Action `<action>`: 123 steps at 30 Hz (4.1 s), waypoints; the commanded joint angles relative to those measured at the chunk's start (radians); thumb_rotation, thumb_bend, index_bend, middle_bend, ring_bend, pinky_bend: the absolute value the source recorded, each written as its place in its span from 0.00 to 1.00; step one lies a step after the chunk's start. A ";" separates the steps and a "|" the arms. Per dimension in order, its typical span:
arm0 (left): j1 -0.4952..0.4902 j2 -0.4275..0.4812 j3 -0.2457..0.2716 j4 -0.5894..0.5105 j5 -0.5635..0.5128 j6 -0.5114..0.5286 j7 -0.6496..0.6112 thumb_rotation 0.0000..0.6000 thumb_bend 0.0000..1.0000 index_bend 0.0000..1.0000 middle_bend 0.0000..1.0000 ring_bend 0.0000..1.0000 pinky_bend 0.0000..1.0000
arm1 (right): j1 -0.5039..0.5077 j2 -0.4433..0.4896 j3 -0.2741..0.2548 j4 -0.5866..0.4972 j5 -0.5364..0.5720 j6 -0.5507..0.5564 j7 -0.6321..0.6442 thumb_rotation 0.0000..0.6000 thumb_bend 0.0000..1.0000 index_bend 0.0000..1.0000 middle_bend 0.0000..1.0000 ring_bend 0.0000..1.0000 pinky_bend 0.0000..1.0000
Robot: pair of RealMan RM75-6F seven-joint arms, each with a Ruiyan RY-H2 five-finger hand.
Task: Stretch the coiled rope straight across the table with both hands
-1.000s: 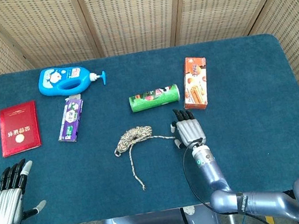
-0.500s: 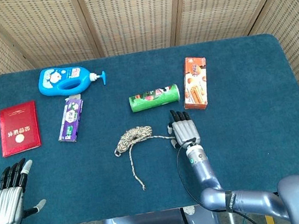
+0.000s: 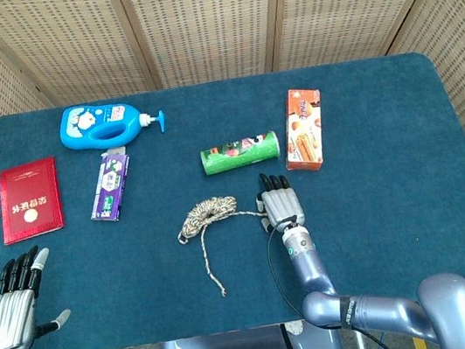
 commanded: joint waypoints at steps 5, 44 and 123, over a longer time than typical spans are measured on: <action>-0.001 0.002 -0.001 0.000 -0.005 -0.002 -0.004 1.00 0.00 0.00 0.00 0.00 0.00 | 0.009 -0.017 -0.002 0.034 0.008 -0.001 -0.014 1.00 0.35 0.54 0.00 0.00 0.00; -0.446 -0.110 -0.054 0.167 0.329 -0.407 0.027 1.00 0.15 0.37 0.00 0.00 0.00 | -0.031 0.020 -0.033 -0.015 -0.118 0.017 0.049 1.00 0.47 0.69 0.00 0.00 0.03; -0.753 -0.495 -0.004 0.470 0.014 -0.687 0.089 1.00 0.44 0.58 0.00 0.00 0.00 | -0.018 0.031 -0.007 0.047 -0.036 -0.036 0.063 1.00 0.47 0.69 0.00 0.00 0.03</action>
